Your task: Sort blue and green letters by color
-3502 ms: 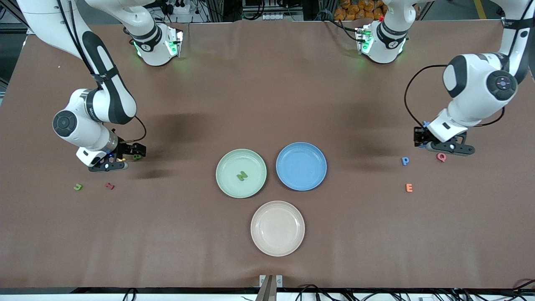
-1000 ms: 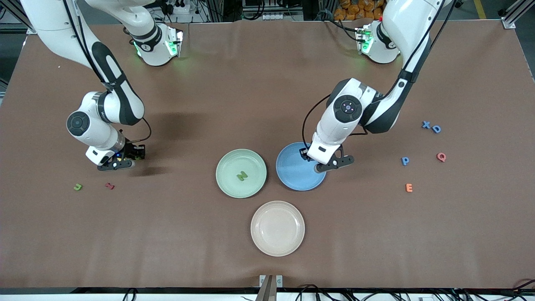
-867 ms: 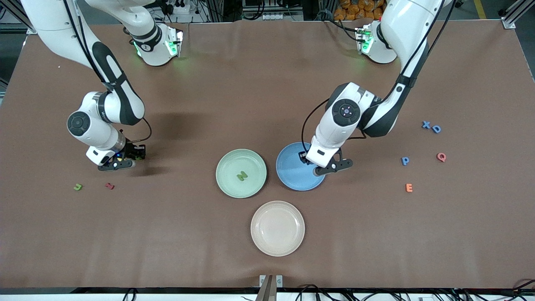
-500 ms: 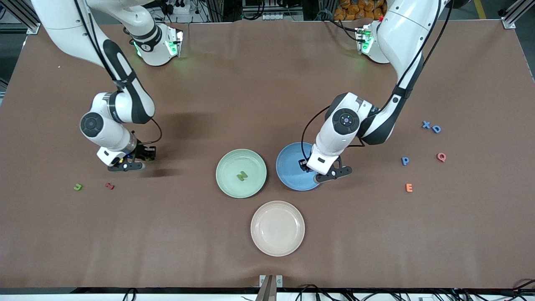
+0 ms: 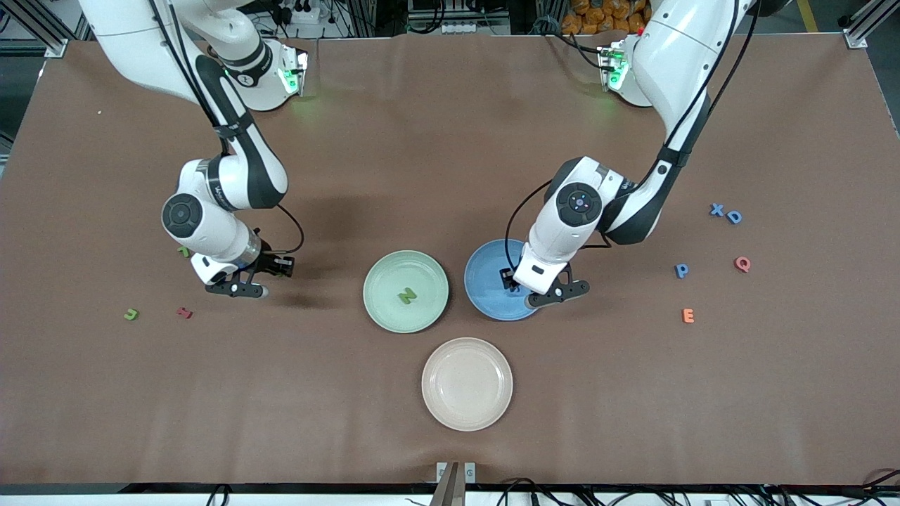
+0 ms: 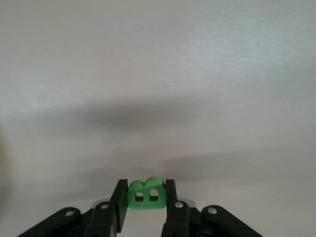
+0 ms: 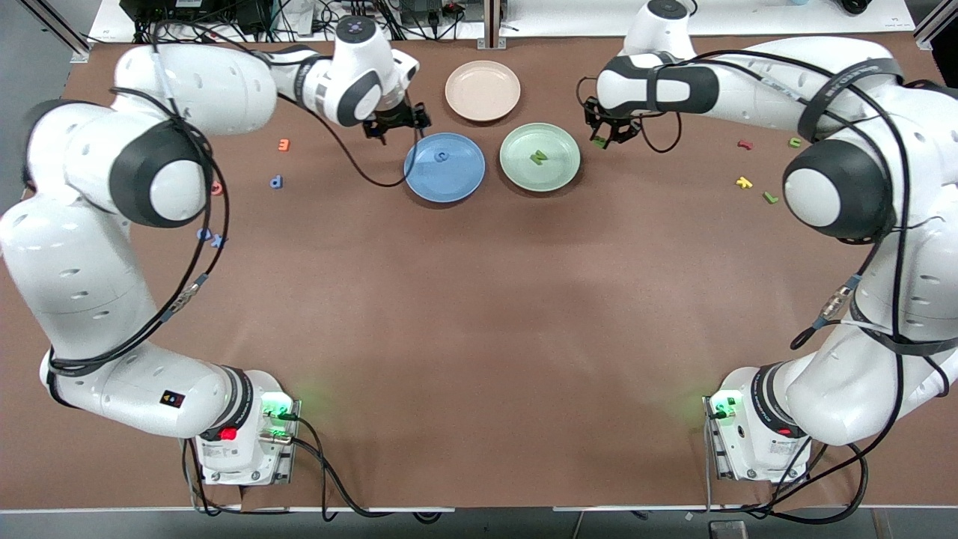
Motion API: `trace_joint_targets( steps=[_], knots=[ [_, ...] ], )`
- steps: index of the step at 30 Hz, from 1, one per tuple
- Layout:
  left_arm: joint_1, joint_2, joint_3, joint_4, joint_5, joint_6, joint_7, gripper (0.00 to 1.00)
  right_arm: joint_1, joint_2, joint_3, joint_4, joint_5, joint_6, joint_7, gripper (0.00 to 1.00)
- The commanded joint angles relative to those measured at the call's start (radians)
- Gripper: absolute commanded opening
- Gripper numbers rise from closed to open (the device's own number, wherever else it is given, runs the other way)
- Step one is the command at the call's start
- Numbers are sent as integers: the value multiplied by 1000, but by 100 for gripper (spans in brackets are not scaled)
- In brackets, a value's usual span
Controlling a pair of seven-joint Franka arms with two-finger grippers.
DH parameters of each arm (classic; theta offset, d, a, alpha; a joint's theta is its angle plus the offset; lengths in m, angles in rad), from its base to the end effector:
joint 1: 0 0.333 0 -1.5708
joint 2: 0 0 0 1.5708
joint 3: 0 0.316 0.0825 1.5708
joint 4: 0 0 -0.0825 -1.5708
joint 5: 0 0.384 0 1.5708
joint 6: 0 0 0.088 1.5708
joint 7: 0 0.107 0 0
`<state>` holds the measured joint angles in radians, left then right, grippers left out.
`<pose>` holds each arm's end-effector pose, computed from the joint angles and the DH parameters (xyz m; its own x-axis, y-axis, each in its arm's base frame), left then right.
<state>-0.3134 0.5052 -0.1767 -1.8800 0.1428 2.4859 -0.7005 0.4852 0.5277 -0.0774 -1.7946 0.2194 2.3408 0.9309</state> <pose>0.5744 -0.2989 0.2539 0.9871 0.1302 0.0936 0.1249 -0.9903 0.0609 0.6007 0.2676 0.2583 0.7870 -0.6105 -0.0891 -0.6167 -0.7828 -0.0831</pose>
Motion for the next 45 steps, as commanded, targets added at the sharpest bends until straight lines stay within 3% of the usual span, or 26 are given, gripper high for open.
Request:
trace_joint_targets(
  steps=[1, 10, 21, 23, 24, 25, 27, 28, 31, 36, 38, 39, 45],
  knots=[
    [71, -135, -3, -159, 31, -4, 130, 99, 29, 104, -5, 130, 17, -18, 132, 6],
    [172, -205, -3, -261, 31, -4, 331, 99, 58, 152, -4, 190, 21, -17, 264, 6],
    [324, -191, 0, -266, 75, -2, 590, 99, 98, 213, -5, 236, 46, -9, 356, 8],
    [332, -191, 8, -265, 77, -2, 614, 97, 101, 219, -5, 236, 48, -6, 359, 17],
    [332, -189, 16, -262, 78, -1, 624, 97, 99, 221, -5, 236, 48, -8, 364, 27],
    [332, -186, 22, -261, 78, 2, 633, 97, 101, 222, -5, 236, 48, -6, 370, 44],
    [335, -183, 28, -261, 78, 7, 648, 97, 102, 227, -5, 236, 46, -8, 379, 89],
    [341, -177, 29, -258, 78, 7, 660, 97, 104, 227, -5, 235, 44, -8, 382, 100],
    [364, -154, 31, -255, 78, 27, 693, 94, 119, 227, -7, 233, 40, -8, 381, 100],
    [381, -120, 33, -257, 78, 82, 699, 78, 119, 225, -7, 233, 38, -9, 382, 100],
    [385, -116, 33, -258, 78, 91, 700, 49, 119, 225, -7, 233, 37, -12, 381, 100],
    [387, -114, 33, -258, 78, 91, 700, 46, 119, 225, -7, 233, 35, -12, 379, 100],
    [390, -109, 33, -263, 78, 93, 702, 46, 118, 222, -8, 221, -12, -21, 284, 100]
  ],
)
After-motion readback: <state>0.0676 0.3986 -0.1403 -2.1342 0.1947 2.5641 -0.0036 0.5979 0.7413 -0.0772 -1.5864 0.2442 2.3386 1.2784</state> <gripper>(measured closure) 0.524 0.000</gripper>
